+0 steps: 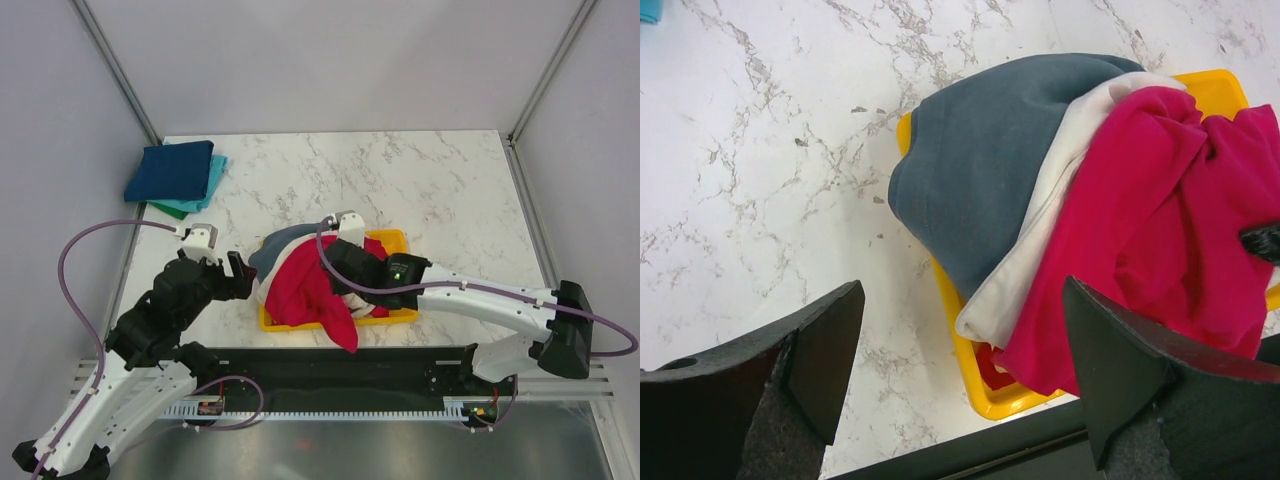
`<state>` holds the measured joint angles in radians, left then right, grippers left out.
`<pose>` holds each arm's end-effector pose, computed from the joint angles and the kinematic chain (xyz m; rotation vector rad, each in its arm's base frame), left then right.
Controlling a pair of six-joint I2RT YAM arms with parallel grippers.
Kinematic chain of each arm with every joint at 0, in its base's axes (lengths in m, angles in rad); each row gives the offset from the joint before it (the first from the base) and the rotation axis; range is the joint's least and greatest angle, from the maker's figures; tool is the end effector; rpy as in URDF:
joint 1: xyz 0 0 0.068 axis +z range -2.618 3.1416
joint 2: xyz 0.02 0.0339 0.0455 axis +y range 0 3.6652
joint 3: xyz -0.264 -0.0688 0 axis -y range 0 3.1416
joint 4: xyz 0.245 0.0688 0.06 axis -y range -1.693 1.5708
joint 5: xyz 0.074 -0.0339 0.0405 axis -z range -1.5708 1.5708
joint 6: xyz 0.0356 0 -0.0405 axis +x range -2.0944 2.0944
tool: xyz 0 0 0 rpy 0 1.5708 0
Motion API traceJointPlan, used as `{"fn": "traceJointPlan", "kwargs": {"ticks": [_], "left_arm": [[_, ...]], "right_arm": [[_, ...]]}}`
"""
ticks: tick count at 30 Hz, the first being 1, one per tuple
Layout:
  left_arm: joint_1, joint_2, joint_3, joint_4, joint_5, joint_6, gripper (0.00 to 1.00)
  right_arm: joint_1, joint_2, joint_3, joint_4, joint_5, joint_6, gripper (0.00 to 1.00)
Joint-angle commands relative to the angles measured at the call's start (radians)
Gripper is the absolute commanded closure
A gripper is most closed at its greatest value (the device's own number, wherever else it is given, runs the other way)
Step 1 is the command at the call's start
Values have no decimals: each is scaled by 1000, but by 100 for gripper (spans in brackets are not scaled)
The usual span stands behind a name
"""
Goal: Fold and stack the t-shirts
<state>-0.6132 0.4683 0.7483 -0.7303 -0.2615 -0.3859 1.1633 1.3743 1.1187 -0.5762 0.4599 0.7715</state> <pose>0.0878 -0.0505 0.3109 0.0635 2.0235 -0.3734 0.1302 0.2618 0.2903 -0.2458 2.3211 0.4325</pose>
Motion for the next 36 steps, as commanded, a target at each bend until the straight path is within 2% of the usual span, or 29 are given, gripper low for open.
{"fn": "traceJointPlan", "kwargs": {"ticks": [1,4,5,6,10,13,19,23,26,28,30,31,33,34,36], "left_arm": [[-3,-8,0,38,-19,24,13],[-2,-10,0,37,-21,24,13],[-2,-11,0,38,-22,24,13],[-2,-11,0,39,-24,24,13],[-2,-14,-1,35,-33,24,13],[-2,-14,-1,37,-38,24,13],[-3,-11,-1,35,-44,22,13],[-2,-7,-1,34,-45,21,13],[0,-5,-1,32,-50,19,13],[0,-5,0,32,-48,19,13],[0,-7,-1,32,-48,19,13],[0,-7,-1,34,-47,21,12],[0,-3,-1,34,-47,19,12],[0,1,-1,34,-47,19,12],[0,4,-1,32,-47,19,12]], "right_arm": [[6,-8,247,-49,72,-93,100],[6,23,473,-180,164,-200,100],[6,38,625,-229,208,-233,100],[6,46,697,-241,232,-262,100],[4,72,1019,-234,305,-456,100],[4,92,1133,-176,373,-566,100],[6,65,1147,175,419,-932,100],[-14,100,1083,526,513,-1254,100],[-134,190,1128,550,542,-1391,100],[-262,239,1164,530,569,-1405,100],[-359,285,1181,452,542,-1340,100],[-461,295,1202,405,504,-1204,100],[-569,318,1208,291,348,-1065,100],[-671,336,1207,264,283,-955,100],[-782,357,1184,237,206,-887,100]]}}
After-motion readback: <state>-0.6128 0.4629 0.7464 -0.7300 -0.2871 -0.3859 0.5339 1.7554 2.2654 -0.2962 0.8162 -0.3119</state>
